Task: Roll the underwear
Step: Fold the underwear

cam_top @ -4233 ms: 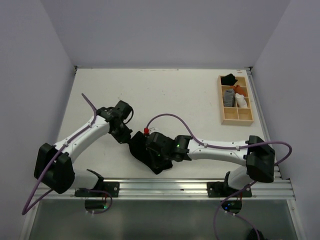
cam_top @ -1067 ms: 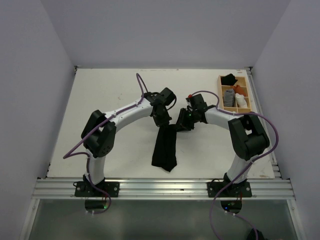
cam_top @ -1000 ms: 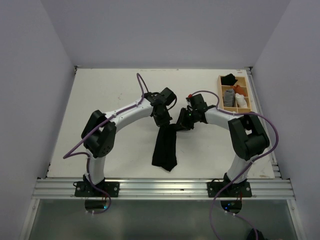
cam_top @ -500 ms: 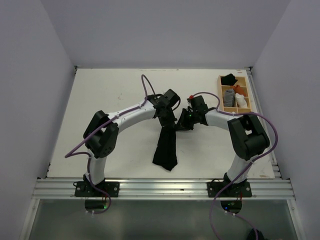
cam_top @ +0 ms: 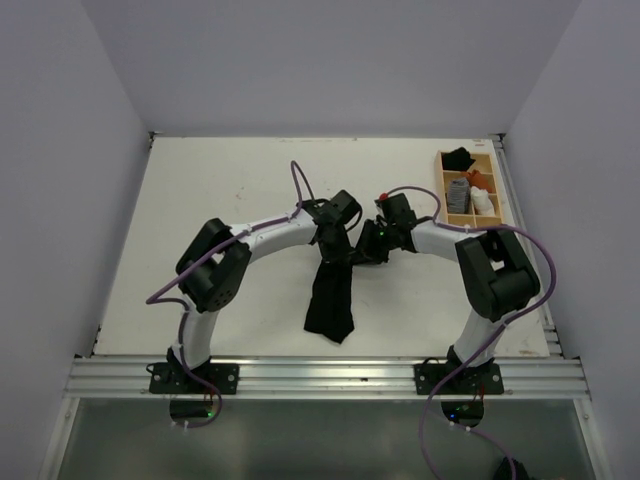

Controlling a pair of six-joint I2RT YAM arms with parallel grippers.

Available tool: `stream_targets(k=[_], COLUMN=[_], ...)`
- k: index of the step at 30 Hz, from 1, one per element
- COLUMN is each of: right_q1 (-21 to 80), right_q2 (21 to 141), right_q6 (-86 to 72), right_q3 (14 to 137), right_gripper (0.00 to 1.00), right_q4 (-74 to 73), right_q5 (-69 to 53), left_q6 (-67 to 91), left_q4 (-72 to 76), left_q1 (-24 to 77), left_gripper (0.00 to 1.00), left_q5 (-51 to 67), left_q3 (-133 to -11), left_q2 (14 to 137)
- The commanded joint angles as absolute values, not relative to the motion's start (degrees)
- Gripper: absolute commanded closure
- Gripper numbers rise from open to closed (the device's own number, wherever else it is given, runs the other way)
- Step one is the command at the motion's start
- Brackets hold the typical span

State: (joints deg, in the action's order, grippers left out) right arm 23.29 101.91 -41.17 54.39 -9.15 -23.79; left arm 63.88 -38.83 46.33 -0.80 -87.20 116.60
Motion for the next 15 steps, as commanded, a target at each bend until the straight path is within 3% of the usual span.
stream_targets(k=[1,6,15], right_q1=[23.3,23.0,22.4], right_q2=[98.3,93.0,81.6], right_q6=[-38.8,-34.9,-32.6], right_q3=[54.5,56.1,58.5], right_gripper=[0.75,0.67,0.60], right_q4=[-11.5,-18.2,-33.0], right_q5=[-22.2,-19.3,-12.6], left_q6=[62.3,61.6,60.6], left_q4=[-35.1,-35.5,-37.4], left_q1=[46.8,46.7,45.2], left_gripper=[0.94,0.84,0.52], left_q5=[-0.3,1.6,1.5], left_q3=[-86.9,-88.6,-92.5], left_q2=[116.7,116.3,113.9])
